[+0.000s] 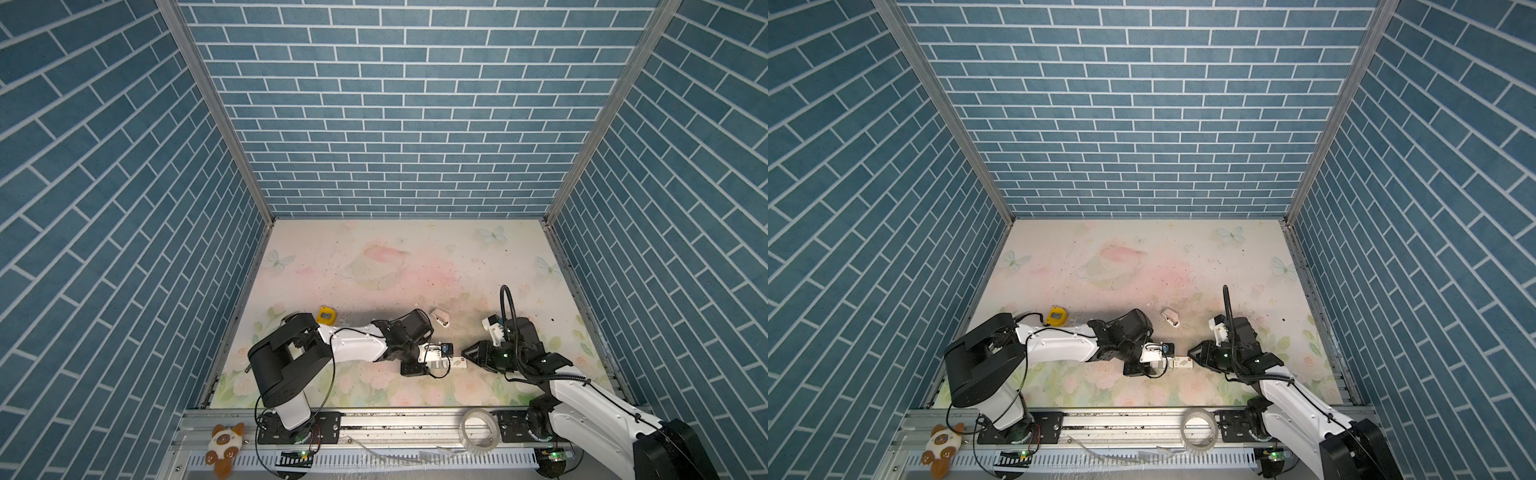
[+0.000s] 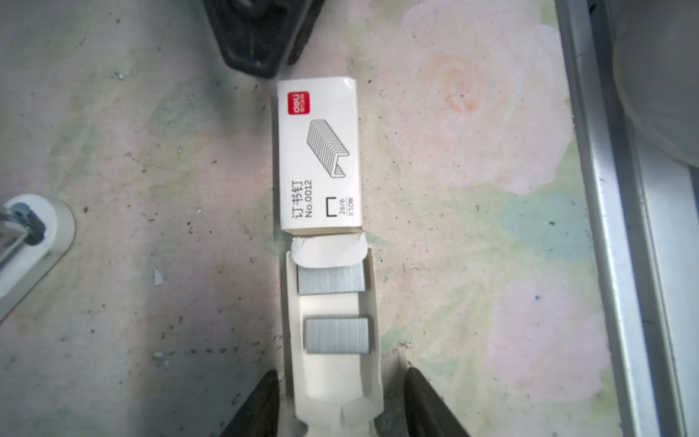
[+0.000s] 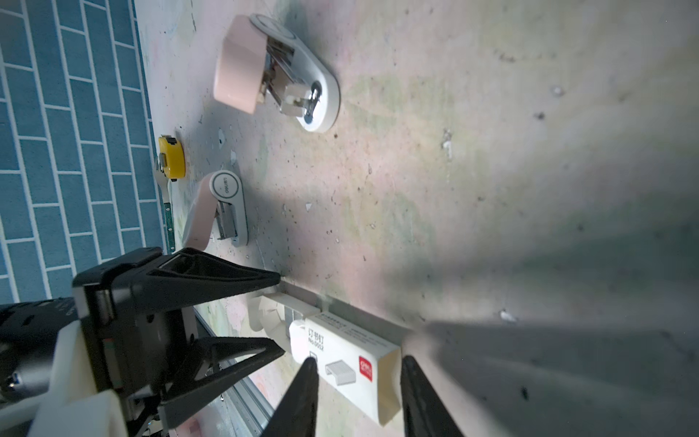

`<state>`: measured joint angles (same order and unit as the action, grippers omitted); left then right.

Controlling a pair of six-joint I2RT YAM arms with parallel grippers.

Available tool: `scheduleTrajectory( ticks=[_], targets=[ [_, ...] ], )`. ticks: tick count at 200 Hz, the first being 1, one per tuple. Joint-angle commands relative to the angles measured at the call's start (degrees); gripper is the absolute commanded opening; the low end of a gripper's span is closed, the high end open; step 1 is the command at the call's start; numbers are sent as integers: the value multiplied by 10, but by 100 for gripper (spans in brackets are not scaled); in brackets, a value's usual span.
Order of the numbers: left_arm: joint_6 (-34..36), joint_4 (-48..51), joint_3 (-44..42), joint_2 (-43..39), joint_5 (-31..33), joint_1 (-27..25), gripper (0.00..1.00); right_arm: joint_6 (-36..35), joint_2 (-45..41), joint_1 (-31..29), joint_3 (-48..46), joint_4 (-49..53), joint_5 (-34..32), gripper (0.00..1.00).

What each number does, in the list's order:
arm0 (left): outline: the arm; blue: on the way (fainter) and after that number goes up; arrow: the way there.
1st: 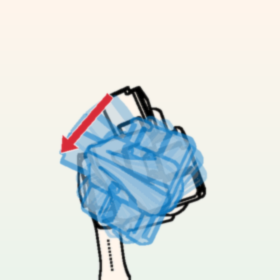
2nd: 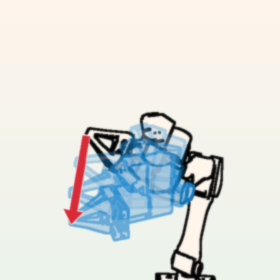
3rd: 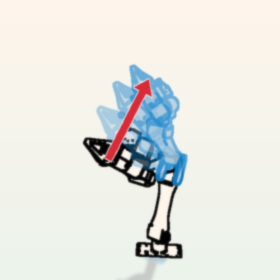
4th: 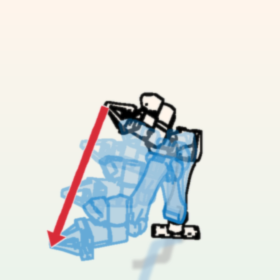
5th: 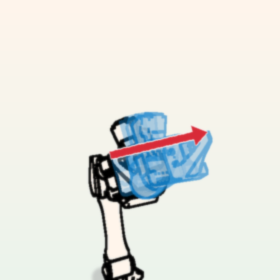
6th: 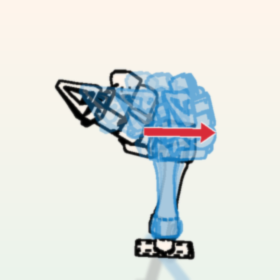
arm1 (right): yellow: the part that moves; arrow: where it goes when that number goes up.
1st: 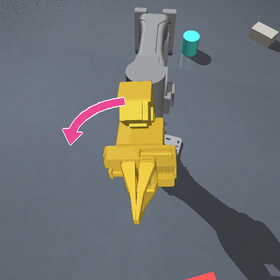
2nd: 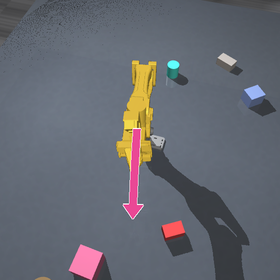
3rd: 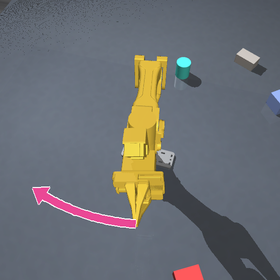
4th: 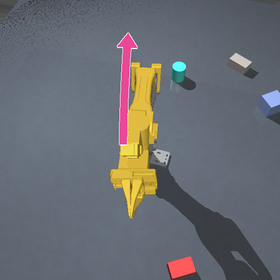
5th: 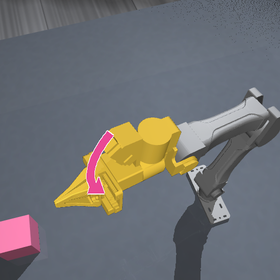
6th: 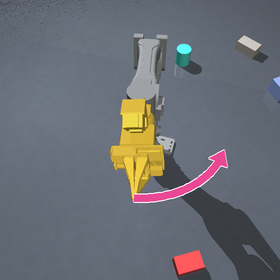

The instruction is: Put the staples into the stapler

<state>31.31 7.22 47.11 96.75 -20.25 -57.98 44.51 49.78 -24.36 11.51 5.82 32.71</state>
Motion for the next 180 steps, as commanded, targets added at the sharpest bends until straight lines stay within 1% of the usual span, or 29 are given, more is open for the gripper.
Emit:
scheduleTrajectory(
  ticks=[1, 25, 41, 55, 65, 74, 92, 109, 130, 151, 180],
  targets=[
    [0, 43, 12, -4, 0, 4, 60, -9, -22, 4, 14, 32, -20, 38],
    [11, 88, 38, -35, -5, 6, 65, -10, -54, 7, 23, 70, -40, 38],
    [24, 156, 79, -55, -15, 12, 66, -11, -73, 8, 31, 103, -56, 38],
    [43, 239, 141, -56, -37, 30, 66, -10, -91, 9, 37, 126, -67, 38],
    [64, 298, 185, -54, -45, 46, 66, -9, -103, 9, 43, 143, -79, 37],
    [98, 349, 221, -50, -48, 62, 67, -10, -110, 10, 51, 161, -91, 37],
    [156, 421, 277, -39, -31, 93, 67, -13, -113, 10, 65, 185, -103, 37],
    [217, 469, 309, -26, -6, 112, 67, -12, -105, 10, 71, 188, -104, 37],
    [288, 507, 324, -16, 11, 124, 67, -10, -99, 10, 78, 184, -115, 37],
    [344, 521, 325, -3, 26, 124, 66, -3, -87, 10, 78, 167, -123, 37],
    [406, 501, 304, 17, 36, 125, 66, 8, -78, 11, 78, 162, -145, 37]
  ],
)
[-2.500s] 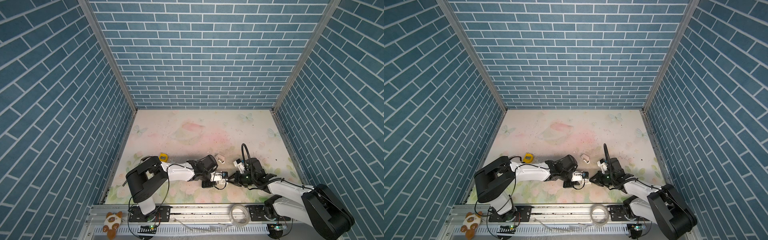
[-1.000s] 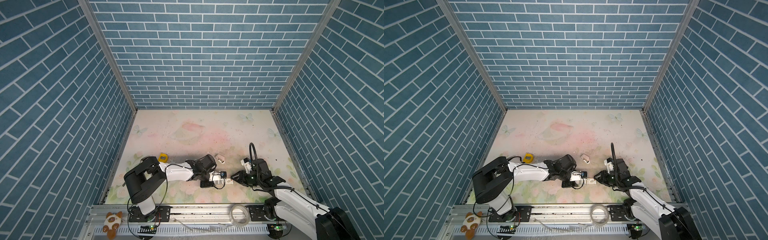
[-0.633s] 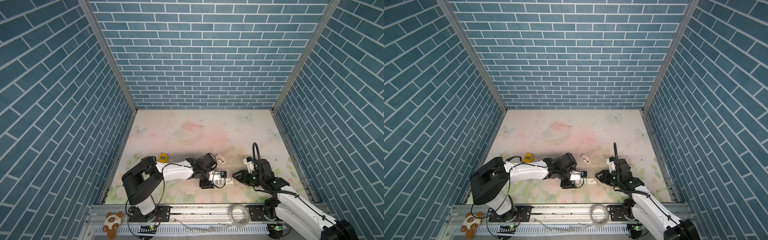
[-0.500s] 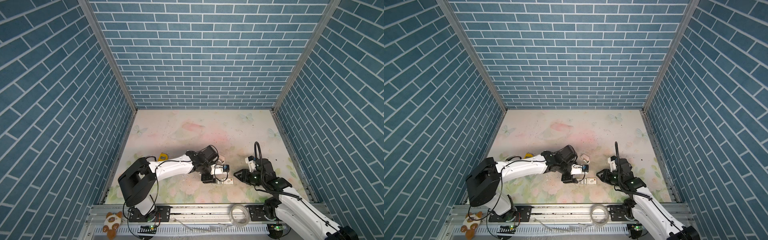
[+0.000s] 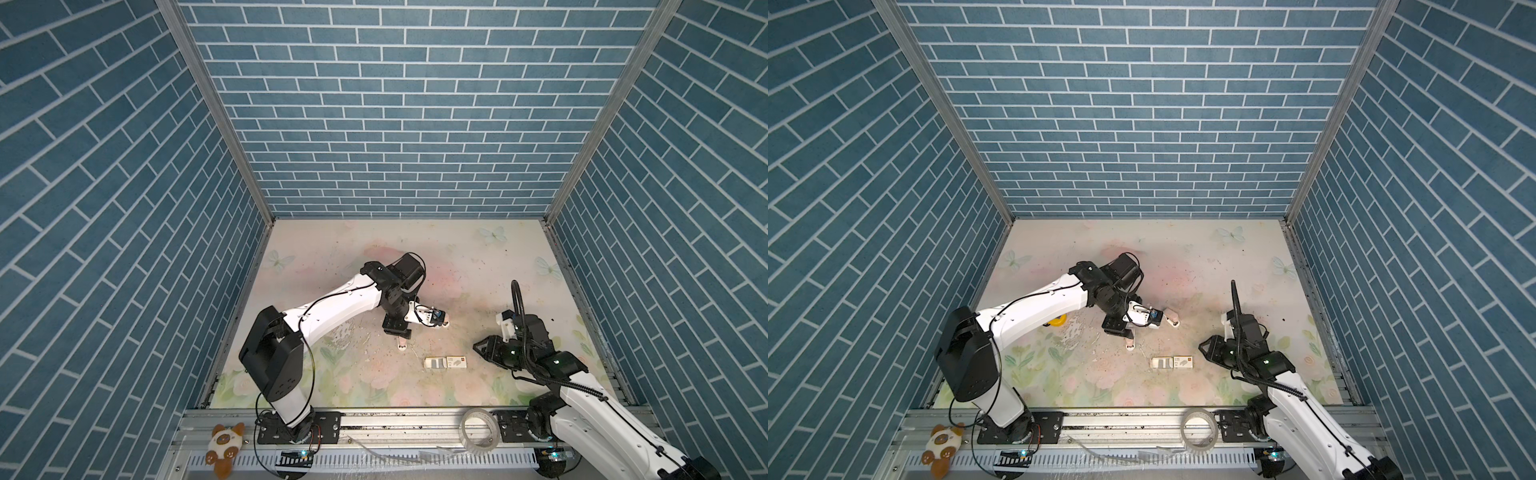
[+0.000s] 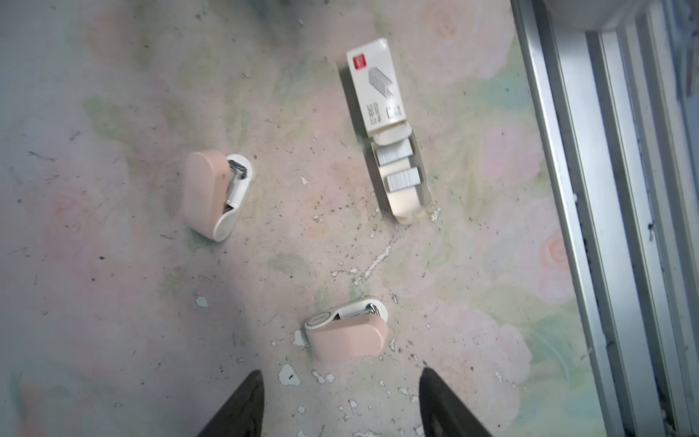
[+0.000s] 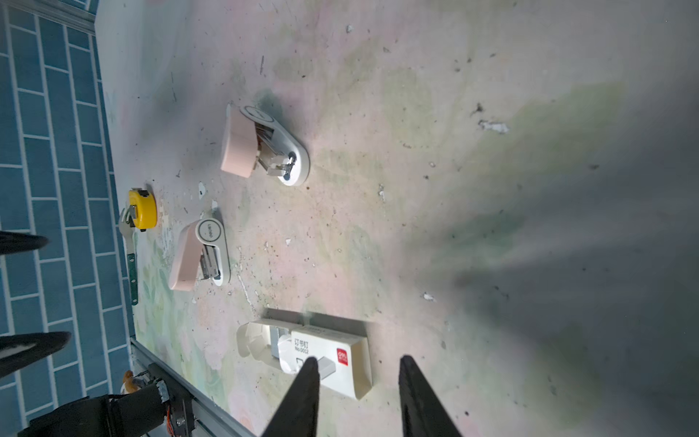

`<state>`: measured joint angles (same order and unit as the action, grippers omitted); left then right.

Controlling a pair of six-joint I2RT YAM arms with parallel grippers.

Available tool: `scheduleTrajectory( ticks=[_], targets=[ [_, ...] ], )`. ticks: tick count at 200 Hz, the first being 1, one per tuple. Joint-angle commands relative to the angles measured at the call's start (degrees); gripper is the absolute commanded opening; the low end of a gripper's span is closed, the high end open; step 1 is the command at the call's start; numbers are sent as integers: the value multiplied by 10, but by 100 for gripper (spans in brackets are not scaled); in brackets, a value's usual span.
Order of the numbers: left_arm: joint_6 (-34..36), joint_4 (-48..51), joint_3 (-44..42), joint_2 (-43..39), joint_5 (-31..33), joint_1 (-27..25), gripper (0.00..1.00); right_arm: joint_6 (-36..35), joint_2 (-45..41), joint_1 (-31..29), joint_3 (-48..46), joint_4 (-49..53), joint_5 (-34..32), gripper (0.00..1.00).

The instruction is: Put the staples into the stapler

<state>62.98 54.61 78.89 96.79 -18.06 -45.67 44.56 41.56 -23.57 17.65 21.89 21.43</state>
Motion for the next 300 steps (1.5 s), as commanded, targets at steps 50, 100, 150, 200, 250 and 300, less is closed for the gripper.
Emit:
scheduleTrajectory(
  ticks=[50, 100, 150, 200, 250, 300],
  targets=[
    [164, -9, -42, 44, 11, 1, 67, 27, -33, 4, 5, 13, -59, 37],
    [192, -57, -57, 67, 13, 1, 67, 38, -73, 5, -14, 34, -76, 38],
    [212, -87, -97, 84, 37, -5, 67, 41, -82, 6, -23, 37, -76, 38],
    [182, -111, -113, 80, 54, -5, 55, 38, -83, 7, -21, 39, -81, 38],
    [154, -122, -115, 85, 62, -5, 33, 38, -85, 8, -22, 40, -81, 37],
    [81, -83, -52, 134, 67, -1, 32, 35, -83, 9, -20, 37, -84, 37]
  ],
)
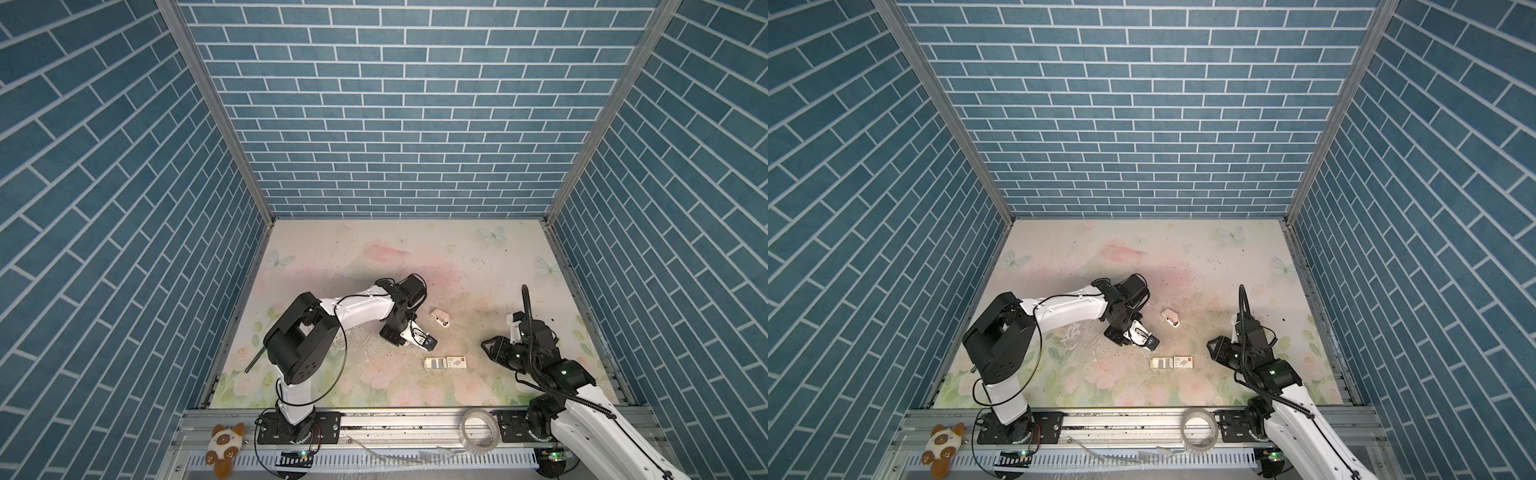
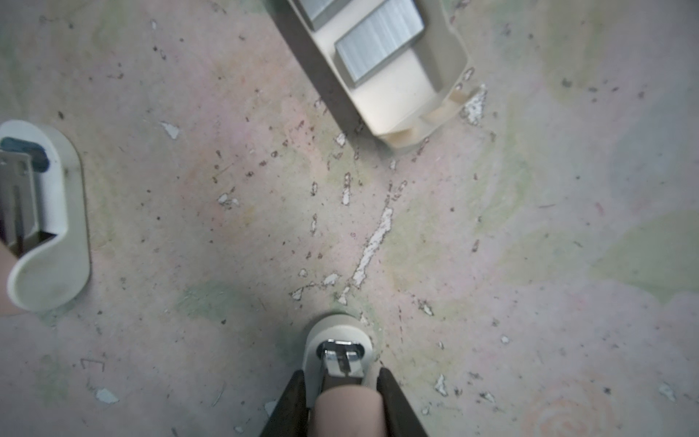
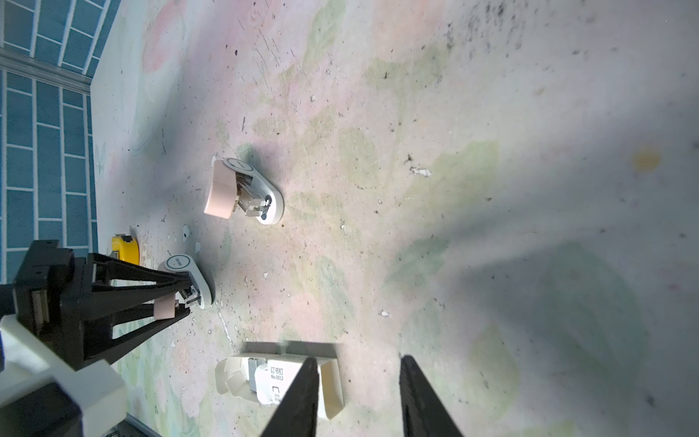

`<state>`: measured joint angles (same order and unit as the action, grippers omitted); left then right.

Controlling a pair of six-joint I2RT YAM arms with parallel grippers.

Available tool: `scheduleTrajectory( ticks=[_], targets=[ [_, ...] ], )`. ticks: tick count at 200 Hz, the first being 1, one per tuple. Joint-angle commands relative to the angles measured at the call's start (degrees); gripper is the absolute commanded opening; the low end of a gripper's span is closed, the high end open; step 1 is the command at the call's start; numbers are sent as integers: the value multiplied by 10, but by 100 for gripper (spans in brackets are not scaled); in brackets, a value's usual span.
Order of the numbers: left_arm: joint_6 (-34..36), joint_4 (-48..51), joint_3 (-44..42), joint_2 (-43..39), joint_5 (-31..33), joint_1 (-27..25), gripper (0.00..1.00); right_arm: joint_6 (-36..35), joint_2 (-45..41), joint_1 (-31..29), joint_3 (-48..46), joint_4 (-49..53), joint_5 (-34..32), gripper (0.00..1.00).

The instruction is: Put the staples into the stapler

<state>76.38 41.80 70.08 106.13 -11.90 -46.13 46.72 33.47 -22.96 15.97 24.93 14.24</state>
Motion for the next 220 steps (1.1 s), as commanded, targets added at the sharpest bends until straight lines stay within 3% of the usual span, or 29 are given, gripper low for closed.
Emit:
scheduleTrajectory(
  ticks=[1, 29, 69, 220],
  targets=[
    [-56, 48, 39, 43, 5, 3, 32, 13, -2, 3, -3, 7, -12, 37],
    [-101, 83, 89, 71, -14, 12, 39, 4, 3, 4, 4, 10, -13, 37],
    [-123, 79, 84, 50, -23, 14, 51, -5, 14, 5, 10, 6, -9, 37],
    [-158, 5, 14, -10, -41, 15, 41, -13, 33, 7, 14, -9, 0, 37]
  ],
)
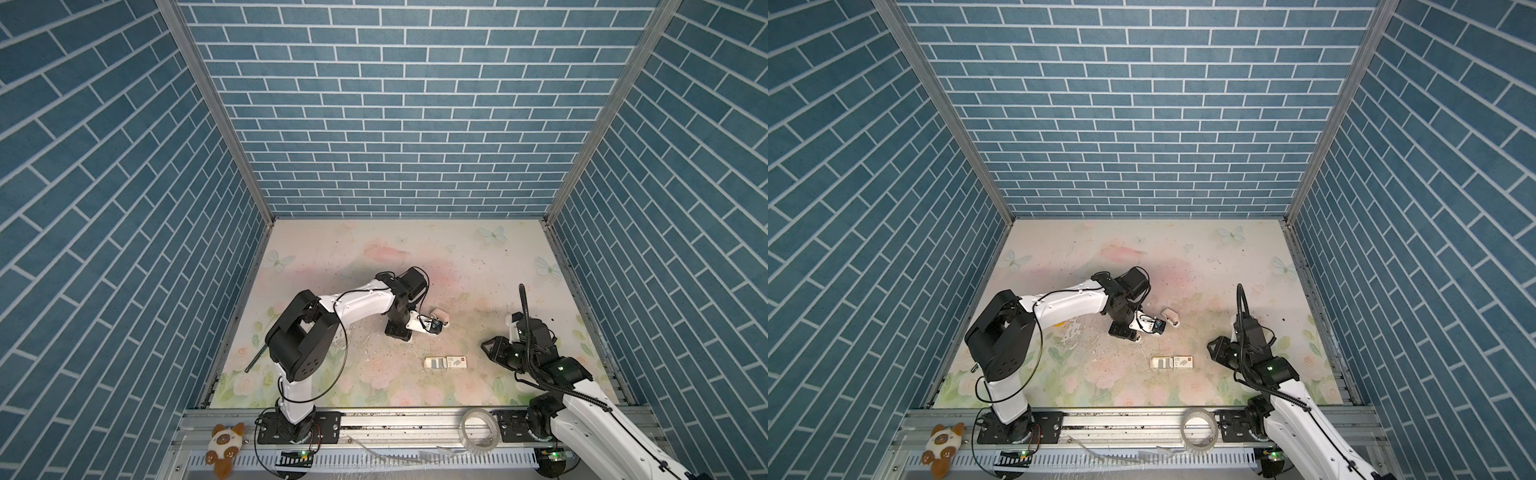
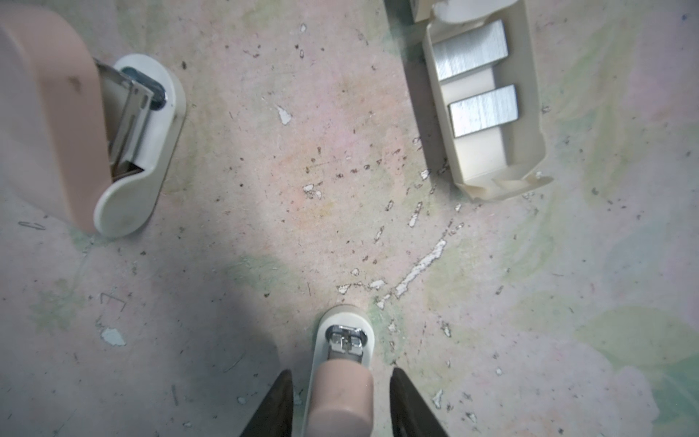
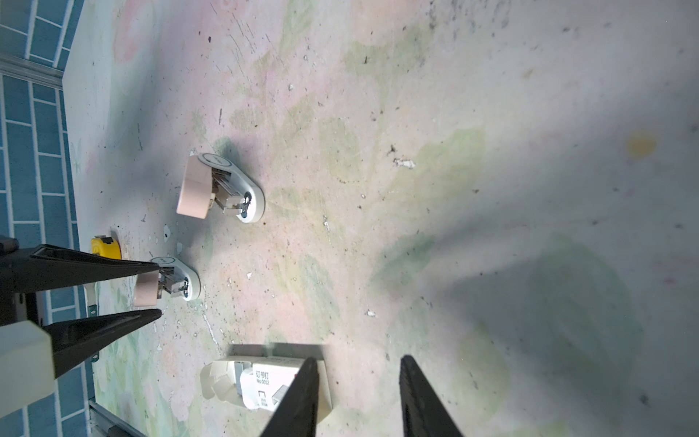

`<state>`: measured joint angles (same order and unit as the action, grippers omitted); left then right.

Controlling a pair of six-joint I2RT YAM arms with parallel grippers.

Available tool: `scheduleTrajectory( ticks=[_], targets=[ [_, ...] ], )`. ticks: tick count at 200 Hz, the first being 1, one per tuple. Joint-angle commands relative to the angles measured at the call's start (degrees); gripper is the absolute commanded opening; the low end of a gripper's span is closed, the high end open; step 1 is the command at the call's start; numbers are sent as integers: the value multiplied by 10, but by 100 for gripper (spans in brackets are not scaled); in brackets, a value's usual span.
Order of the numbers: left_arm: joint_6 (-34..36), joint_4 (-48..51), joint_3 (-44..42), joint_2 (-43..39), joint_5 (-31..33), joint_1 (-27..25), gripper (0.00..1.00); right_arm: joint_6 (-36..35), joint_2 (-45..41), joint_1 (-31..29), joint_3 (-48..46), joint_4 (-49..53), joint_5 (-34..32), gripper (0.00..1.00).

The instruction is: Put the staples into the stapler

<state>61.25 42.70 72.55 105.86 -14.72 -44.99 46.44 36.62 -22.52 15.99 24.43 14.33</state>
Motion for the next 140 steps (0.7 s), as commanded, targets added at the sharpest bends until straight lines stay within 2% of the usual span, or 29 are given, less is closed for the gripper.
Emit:
scheduleTrajectory(
  ticks=[1, 97, 116, 140],
  targets=[
    [-7, -4, -10, -7, -12, 3, 41, -10, 2, 3, 14, -3, -1, 37],
    [-26, -21, -25, -28, -20, 3, 19, -30, 15, 3, 44, 7, 22, 33],
    [-37, -22, -23, -35, -22, 3, 14, -36, 34, 3, 64, 1, 52, 30],
    [-58, -32, -17, -46, -23, 3, 12, -38, 72, 1, 90, -37, 116, 27]
  ],
)
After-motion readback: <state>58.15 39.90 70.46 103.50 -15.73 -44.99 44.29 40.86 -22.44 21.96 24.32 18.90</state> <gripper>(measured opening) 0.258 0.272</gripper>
